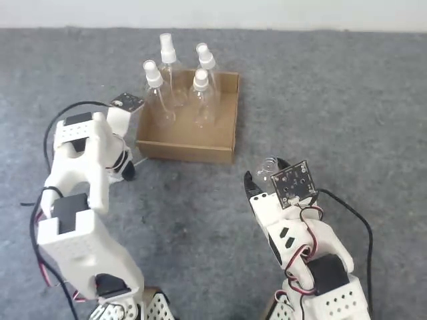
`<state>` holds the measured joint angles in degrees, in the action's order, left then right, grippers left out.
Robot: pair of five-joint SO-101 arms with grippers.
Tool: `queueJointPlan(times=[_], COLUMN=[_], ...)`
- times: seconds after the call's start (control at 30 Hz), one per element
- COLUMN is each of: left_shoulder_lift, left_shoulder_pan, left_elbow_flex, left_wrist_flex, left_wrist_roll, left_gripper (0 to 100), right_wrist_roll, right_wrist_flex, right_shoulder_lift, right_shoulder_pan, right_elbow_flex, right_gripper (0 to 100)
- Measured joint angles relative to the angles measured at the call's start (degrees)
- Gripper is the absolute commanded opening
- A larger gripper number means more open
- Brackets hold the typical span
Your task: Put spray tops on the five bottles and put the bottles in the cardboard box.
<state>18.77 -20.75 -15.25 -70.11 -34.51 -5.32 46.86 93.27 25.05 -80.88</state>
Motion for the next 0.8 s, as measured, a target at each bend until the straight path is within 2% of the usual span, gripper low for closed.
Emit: queueJointPlan(times=[0.47, 0.8], left_shoulder_lift=[0.0, 0.0], left_shoulder_pan=[-10.1, -13.5], left_elbow_flex=[0.0, 0.0], left_wrist_flex=[-0.4, -0.4], left_wrist_roll=[-9.3, -10.1], left_gripper=[11, 12], right_wrist_roll=[0.0, 0.0], right_wrist_flex=[0.0, 0.0], right_shoulder_lift=[0.0, 0.0], right_shoulder_pan=[0.0, 0.0], right_elbow_flex=[0.0, 0.0], right_gripper=[9.1, 9.1])
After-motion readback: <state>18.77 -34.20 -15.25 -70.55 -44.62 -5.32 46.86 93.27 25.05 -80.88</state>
